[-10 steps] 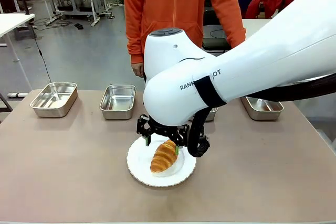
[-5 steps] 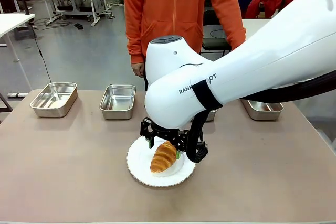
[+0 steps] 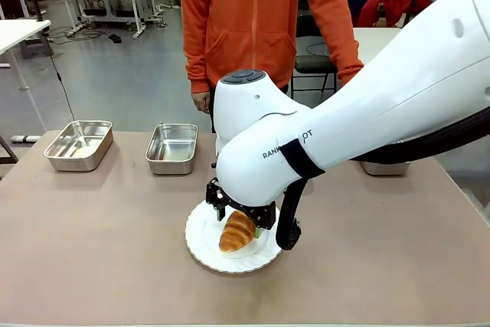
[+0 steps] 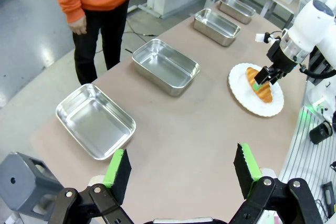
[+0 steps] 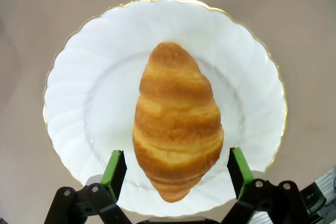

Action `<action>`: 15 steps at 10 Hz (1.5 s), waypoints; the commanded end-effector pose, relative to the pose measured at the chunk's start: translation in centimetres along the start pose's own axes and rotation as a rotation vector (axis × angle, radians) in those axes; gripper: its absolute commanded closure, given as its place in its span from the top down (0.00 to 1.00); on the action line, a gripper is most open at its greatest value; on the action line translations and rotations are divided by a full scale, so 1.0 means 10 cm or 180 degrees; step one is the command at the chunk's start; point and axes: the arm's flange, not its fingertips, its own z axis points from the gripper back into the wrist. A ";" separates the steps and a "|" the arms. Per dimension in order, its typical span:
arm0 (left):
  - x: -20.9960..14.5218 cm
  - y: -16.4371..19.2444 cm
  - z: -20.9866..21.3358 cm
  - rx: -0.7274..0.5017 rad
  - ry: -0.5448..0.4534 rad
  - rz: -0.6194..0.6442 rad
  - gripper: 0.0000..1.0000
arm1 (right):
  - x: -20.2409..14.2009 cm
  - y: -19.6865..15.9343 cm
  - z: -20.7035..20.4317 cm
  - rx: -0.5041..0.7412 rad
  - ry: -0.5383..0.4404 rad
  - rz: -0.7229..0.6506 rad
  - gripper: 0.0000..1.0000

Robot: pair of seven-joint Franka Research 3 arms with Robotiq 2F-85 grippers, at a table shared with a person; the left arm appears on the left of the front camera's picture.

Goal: Place the bread in the container.
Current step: Place the Butter Roll into the Airtight Container indicated by the human.

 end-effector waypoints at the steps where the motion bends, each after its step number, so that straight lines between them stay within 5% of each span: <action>1: 0.01 -0.01 0.01 -0.0025 -0.0056 -0.0021 1.00 | -0.05 0.04 -0.13 0.0019 -0.0139 -0.0127 1.00; 4: 0.01 -0.01 0.01 -0.0025 -0.0056 -0.0021 1.00 | -0.05 0.01 -0.23 0.0071 -0.0173 -0.0149 1.00; 5: 0.01 -0.01 0.01 -0.0025 -0.0056 -0.0021 1.00 | -0.04 0.01 -0.22 0.0089 -0.0161 -0.0205 0.80; 6: 0.01 -0.01 0.01 -0.0025 -0.0056 -0.0021 1.00 | -0.04 0.00 -0.22 0.0083 -0.0161 -0.0205 0.80; 7: 0.01 -0.01 0.01 -0.0025 -0.0056 -0.0021 1.00 | -0.03 -0.01 -0.21 0.0070 -0.0171 -0.0213 0.60; 8: 0.01 -0.01 0.01 -0.0025 -0.0056 -0.0021 1.00 | -0.03 -0.01 -0.20 0.0055 -0.0186 -0.0206 0.75; 9: 0.01 -0.01 0.01 -0.0025 -0.0056 -0.0021 1.00 | 0.00 -0.01 -0.19 -0.0040 -0.0175 -0.0154 0.40; 10: 0.01 -0.01 0.01 -0.0025 -0.0056 -0.0021 1.00 | -0.06 0.05 -0.15 -0.0151 0.0029 0.0208 0.40; 11: 0.01 -0.01 0.01 -0.0025 -0.0056 -0.0021 1.00 | 0.01 -0.01 -0.18 0.0024 -0.0016 -0.0105 0.40; 14: 0.01 -0.01 0.01 -0.0025 -0.0056 -0.0021 1.00 | 0.01 -0.01 -0.18 0.0024 -0.0016 -0.0105 0.40; 15: 0.01 -0.01 0.01 -0.0025 -0.0056 -0.0021 1.00 | 0.00 0.01 -0.13 -0.0002 -0.0012 -0.0033 0.51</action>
